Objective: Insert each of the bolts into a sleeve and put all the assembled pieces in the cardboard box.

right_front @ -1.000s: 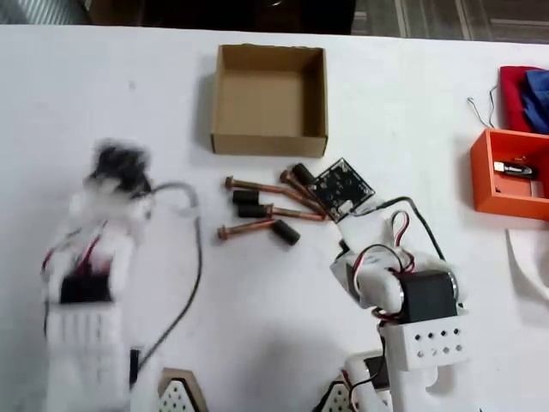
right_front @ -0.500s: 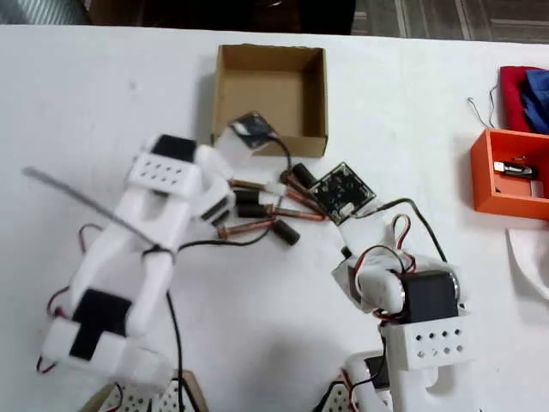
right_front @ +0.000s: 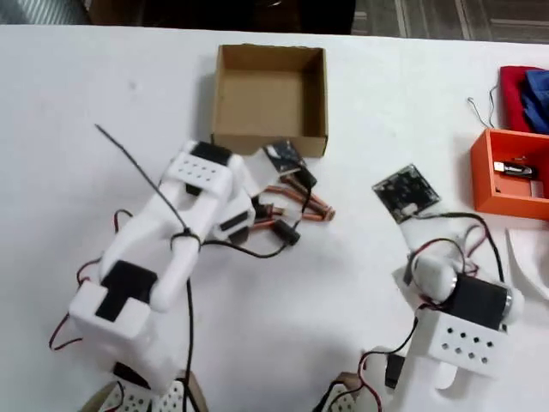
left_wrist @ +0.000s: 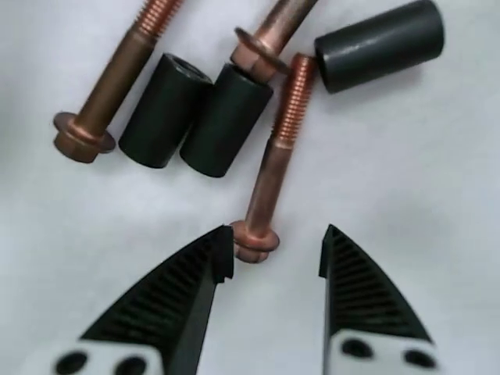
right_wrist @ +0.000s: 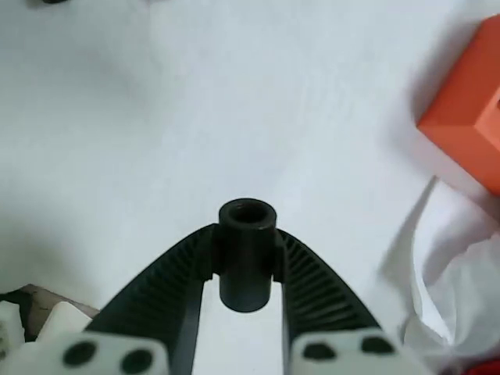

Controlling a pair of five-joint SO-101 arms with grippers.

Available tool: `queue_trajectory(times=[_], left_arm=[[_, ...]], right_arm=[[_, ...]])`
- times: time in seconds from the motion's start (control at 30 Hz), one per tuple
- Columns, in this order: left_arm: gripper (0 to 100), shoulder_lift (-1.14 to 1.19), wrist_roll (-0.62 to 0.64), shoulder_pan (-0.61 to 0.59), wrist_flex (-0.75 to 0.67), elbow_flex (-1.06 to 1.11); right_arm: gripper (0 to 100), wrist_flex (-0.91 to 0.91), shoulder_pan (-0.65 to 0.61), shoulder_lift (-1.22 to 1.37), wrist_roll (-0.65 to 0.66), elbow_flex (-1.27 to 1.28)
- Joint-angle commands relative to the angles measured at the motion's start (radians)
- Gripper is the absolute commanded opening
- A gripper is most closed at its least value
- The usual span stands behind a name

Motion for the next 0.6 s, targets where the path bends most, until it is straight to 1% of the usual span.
queue_trajectory(times=[0.0,0.27,0.33,0.4,0.43,0.5,0.57], left_arm=[[20,0.029,-0.006,0.008,-0.025,-0.045],[19,0.11,-0.006,-0.012,-0.072,-0.047],[15,0.112,-0.006,-0.011,-0.066,-0.047],[4,0.11,-0.006,-0.008,-0.066,-0.047],[1,0.11,-0.006,-0.008,-0.066,-0.047],[5,0.11,-0.005,-0.006,-0.064,-0.042],[4,0.11,-0.005,-0.003,-0.048,-0.039]], right_arm=[[2.3,-0.002,0.056,-0.024,0.026,-0.009],[2.3,-0.002,0.054,-0.024,0.026,-0.009],[2.3,-0.002,0.053,-0.024,0.026,-0.009],[2.3,-0.004,0.053,-0.024,0.026,-0.009],[2.3,-0.004,0.053,-0.024,0.026,-0.009],[2.3,-0.004,0.053,-0.024,0.026,-0.009],[2.3,-0.004,0.053,-0.024,0.021,-0.009]])
